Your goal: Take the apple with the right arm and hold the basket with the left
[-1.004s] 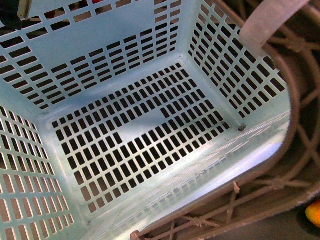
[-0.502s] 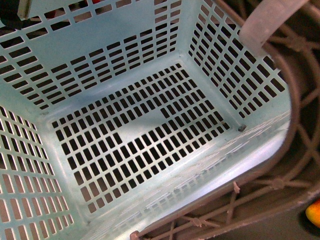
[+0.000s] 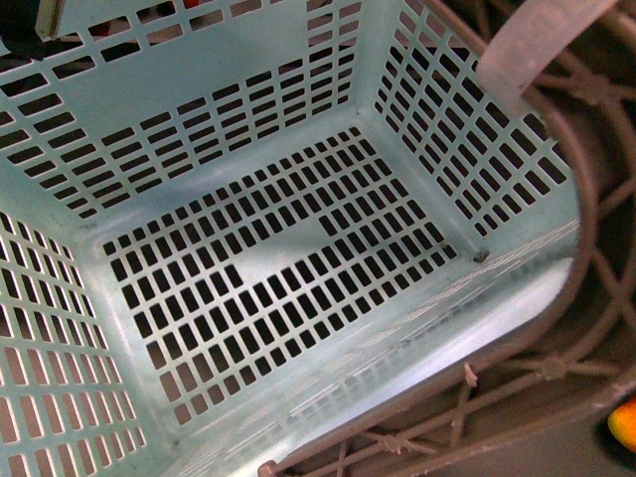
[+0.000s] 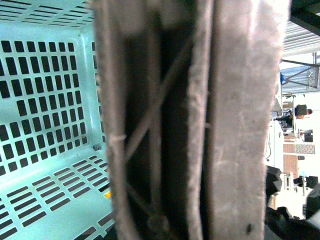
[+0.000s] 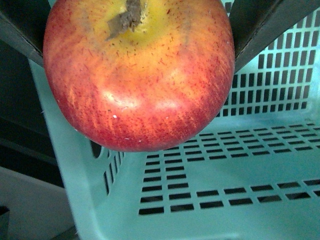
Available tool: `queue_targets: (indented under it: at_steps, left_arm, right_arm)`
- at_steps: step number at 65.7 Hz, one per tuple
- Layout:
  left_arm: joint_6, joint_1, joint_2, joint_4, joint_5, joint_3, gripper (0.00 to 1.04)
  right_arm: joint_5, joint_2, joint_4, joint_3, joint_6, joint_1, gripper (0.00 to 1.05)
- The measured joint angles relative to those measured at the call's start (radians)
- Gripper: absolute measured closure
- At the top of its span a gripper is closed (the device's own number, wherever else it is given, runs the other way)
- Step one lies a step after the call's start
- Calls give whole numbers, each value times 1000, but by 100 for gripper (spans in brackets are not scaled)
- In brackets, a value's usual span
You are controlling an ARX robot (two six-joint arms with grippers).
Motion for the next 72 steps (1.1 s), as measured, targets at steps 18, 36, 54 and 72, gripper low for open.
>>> queue_targets:
  at_steps: [18,36,54,72]
  left_arm:
    - [0,0,9,-4,3,1,90]
    - [4,0,10,-4,-2,1,90]
    - [-3,-1,11,-4,7,1,90]
    - [1,0,11,-4,-1,1,90]
  right_arm:
    - [-24,-133,16,-19,96,-113,9]
    - [62,-426,21,-151,115,-328,14]
    - [60,-536,201,-360,93,-367,56]
    - [-22,-649,209,-480,92,-454,99]
